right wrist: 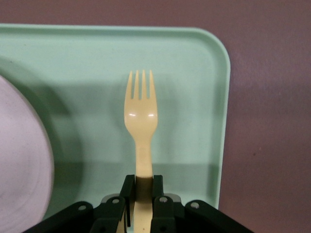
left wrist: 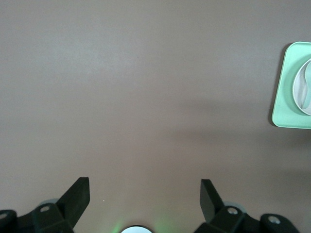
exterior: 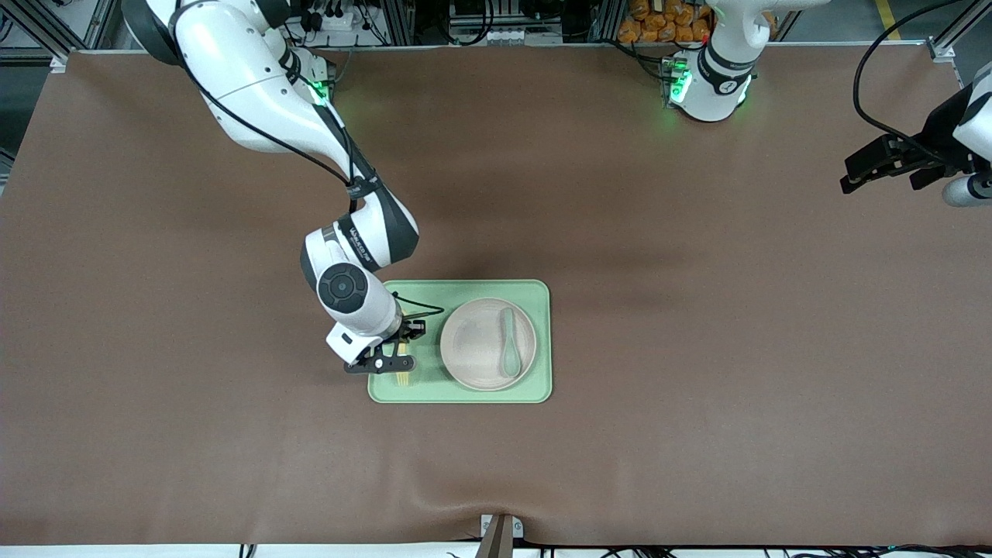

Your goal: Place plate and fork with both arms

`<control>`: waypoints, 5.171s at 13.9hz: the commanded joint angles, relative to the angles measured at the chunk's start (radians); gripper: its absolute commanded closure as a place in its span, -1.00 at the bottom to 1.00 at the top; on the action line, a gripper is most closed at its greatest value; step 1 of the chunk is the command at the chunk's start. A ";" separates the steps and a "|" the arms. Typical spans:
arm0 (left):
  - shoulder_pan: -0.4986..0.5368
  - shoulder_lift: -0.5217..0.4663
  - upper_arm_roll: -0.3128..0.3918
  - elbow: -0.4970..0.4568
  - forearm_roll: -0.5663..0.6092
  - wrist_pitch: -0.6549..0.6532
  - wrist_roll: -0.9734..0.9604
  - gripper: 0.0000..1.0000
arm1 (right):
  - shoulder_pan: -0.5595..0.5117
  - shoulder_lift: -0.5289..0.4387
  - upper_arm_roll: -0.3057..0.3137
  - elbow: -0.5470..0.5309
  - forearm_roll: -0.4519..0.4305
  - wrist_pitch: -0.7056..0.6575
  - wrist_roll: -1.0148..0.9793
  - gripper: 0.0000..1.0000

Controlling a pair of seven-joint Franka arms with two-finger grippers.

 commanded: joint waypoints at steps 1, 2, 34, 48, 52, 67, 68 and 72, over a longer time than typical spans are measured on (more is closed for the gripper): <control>0.002 -0.008 -0.005 -0.009 -0.011 0.012 -0.016 -1.00 | 0.002 -0.042 0.007 -0.065 0.013 0.024 0.064 1.00; 0.004 -0.008 -0.005 -0.011 -0.011 0.012 -0.016 -1.00 | 0.003 -0.042 0.007 -0.065 0.020 0.024 0.073 1.00; -0.001 -0.010 -0.005 -0.041 -0.012 0.041 -0.016 -1.00 | -0.158 -0.233 0.008 0.061 0.049 -0.280 0.024 -1.00; -0.004 -0.010 -0.005 -0.041 -0.012 0.041 -0.014 -1.00 | -0.445 -0.497 0.128 0.052 0.042 -0.513 -0.174 -1.00; -0.002 -0.010 -0.005 -0.044 -0.012 0.041 -0.016 -1.00 | -0.436 -0.627 0.080 0.049 0.043 -0.622 -0.203 -1.00; -0.002 -0.008 -0.005 -0.047 -0.012 0.043 -0.014 -1.00 | -0.459 -0.771 0.069 0.030 0.010 -0.664 -0.269 -1.00; -0.004 -0.008 -0.005 -0.047 -0.012 0.043 -0.014 -1.00 | -0.459 -0.754 0.069 0.058 -0.018 -0.682 -0.272 -1.00; -0.001 -0.011 -0.005 -0.047 -0.012 0.043 -0.014 -1.00 | -0.463 -0.720 0.068 0.111 -0.030 -0.704 -0.280 -1.00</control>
